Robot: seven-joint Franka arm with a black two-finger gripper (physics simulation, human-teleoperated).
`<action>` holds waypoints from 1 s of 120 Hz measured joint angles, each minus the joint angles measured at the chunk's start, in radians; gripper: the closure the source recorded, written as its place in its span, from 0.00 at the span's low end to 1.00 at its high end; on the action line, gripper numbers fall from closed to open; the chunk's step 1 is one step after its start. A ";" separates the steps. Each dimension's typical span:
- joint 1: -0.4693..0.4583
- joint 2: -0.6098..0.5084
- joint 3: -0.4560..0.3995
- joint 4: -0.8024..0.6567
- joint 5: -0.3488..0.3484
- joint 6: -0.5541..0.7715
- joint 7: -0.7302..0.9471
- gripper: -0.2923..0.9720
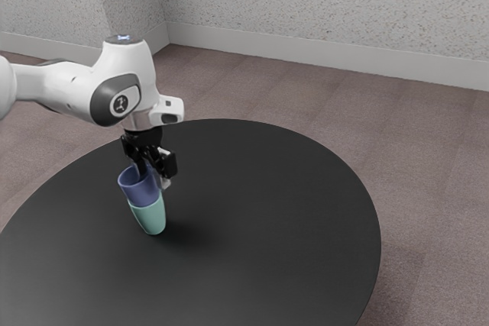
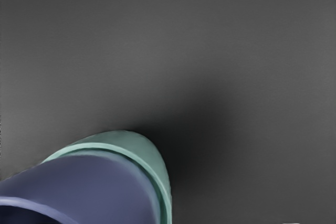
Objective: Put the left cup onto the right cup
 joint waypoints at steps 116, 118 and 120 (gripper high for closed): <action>0.005 -0.047 -0.026 0.216 -0.067 -0.184 0.019 0.23; 0.006 -0.044 -0.026 0.227 -0.067 -0.191 0.019 0.23; 0.006 -0.041 -0.026 0.237 -0.068 -0.198 0.019 0.23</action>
